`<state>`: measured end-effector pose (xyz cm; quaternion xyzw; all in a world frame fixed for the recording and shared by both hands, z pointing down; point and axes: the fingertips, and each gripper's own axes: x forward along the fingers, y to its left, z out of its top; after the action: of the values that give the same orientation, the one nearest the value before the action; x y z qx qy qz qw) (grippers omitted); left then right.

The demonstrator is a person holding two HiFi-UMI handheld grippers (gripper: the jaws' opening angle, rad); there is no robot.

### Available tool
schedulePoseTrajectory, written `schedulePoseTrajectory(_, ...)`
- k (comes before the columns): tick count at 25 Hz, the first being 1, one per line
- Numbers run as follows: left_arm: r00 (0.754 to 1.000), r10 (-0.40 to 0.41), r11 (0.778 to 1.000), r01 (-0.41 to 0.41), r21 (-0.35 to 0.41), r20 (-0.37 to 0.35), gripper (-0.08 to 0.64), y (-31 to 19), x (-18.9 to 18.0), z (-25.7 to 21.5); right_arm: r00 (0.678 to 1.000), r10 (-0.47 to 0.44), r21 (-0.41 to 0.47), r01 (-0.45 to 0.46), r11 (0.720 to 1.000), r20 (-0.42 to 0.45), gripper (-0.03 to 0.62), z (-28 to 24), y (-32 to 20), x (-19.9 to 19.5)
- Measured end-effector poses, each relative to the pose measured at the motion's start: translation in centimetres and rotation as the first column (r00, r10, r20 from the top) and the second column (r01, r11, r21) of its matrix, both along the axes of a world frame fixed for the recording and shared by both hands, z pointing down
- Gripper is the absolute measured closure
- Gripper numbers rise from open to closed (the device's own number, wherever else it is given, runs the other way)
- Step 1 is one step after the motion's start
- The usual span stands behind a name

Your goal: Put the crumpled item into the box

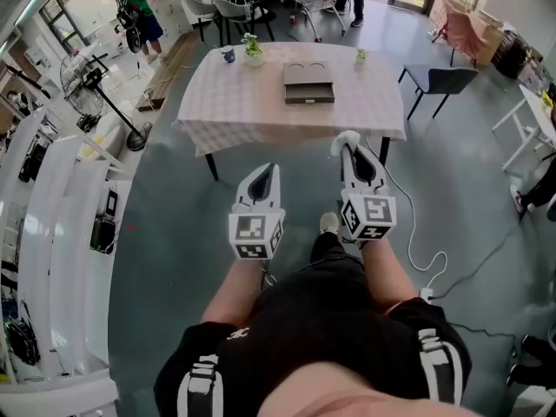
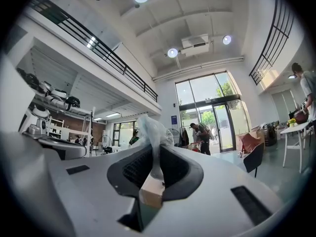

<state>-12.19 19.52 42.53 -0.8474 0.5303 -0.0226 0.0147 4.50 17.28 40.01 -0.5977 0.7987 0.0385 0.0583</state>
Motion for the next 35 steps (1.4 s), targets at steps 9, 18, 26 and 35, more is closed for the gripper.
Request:
schedulePoseTrajectory(9,1.0,-0.018,1.0,0.018,0.004,0.017,0.569,-7.8,0.6,1.2,1.0,-0.003,0.019,0.003,1.0,0.016,0.552,0.7,-8.2,1.3)
schedulePoseTrajectory(18,0.999,-0.02,1.0,0.02,0.002,0.027,0.569,-20.5,2.8,1.8,1.0,0.001,0.018,-0.001,1.0,0.007,0.551,1.7,-21.4,3.5)
schedulePoseTrajectory(26,0.999,-0.013,0.999,0.015,-0.05,0.032,0.568,-30.1,4.6,5.0,1.0,-0.004,-0.024,0.004,1.0,0.017,0.551,4.9,-31.0,4.9)
schedulePoseTrajectory(35,0.999,0.015,0.988,-0.007,-0.151,0.049,0.569,-39.5,7.5,7.3,1.0,0.004,-0.133,0.0,0.991,0.028,0.551,7.9,-40.6,7.4)
